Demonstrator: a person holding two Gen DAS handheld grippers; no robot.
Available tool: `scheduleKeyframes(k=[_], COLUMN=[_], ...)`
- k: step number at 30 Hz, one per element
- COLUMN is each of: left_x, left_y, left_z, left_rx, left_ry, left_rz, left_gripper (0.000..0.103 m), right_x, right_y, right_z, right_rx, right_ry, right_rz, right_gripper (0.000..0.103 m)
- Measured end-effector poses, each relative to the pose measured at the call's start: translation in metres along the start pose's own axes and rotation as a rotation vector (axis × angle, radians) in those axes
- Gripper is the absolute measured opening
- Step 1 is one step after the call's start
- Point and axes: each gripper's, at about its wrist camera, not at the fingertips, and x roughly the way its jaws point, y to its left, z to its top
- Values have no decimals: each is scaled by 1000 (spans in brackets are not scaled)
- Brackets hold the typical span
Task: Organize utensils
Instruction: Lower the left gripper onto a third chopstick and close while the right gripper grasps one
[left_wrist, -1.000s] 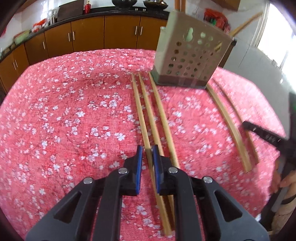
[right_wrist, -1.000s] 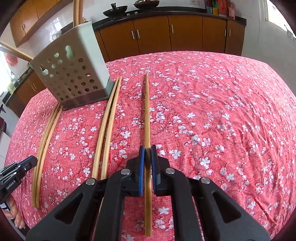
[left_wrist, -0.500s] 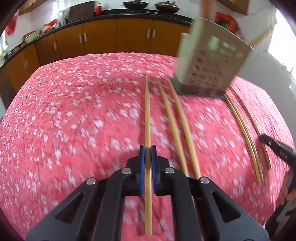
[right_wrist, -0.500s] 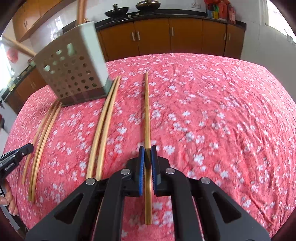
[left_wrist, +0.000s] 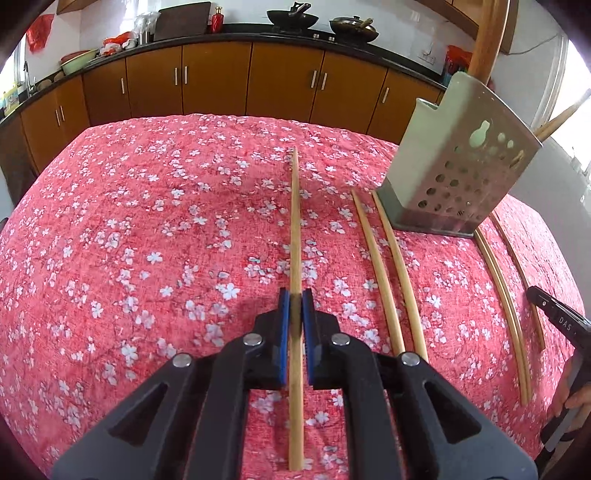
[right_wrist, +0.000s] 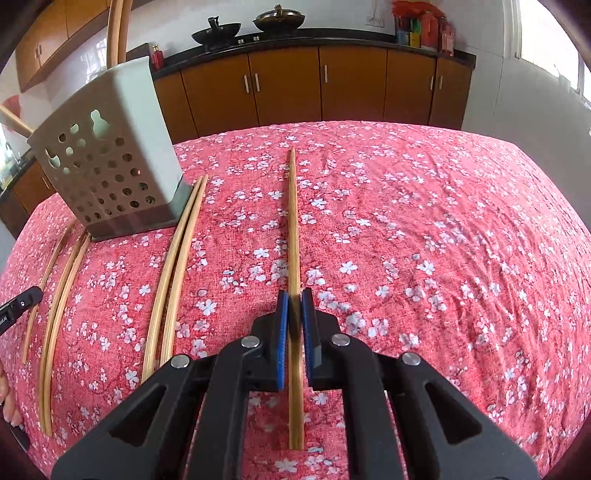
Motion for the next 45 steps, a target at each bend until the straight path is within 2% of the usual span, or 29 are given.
scheduleKeyframes(k=[5,12,21,38,45], left_x=[2,1,2,2,1], left_y=[-2,-1,-4,-6,-4], left_z=[0,1,-1,-1,1], left_rx=[20,-4,17,12,7], left_ry=[1,-2,-1,-1,-1], left_rz=[30,26,53,47,40], left_gripper=[10,10,10,10,10], right_x=[-1,-1,0,0,-1], right_y=[0,3,0,-3,1], right_z=[0,-1,-1,-1,-1], right_rx=[-3,-4,5,15,-5], right_ry=[0,0,0,1,2], right_rz=[-2,-3,9,18,19], right_gripper=[9,9,10,10,19])
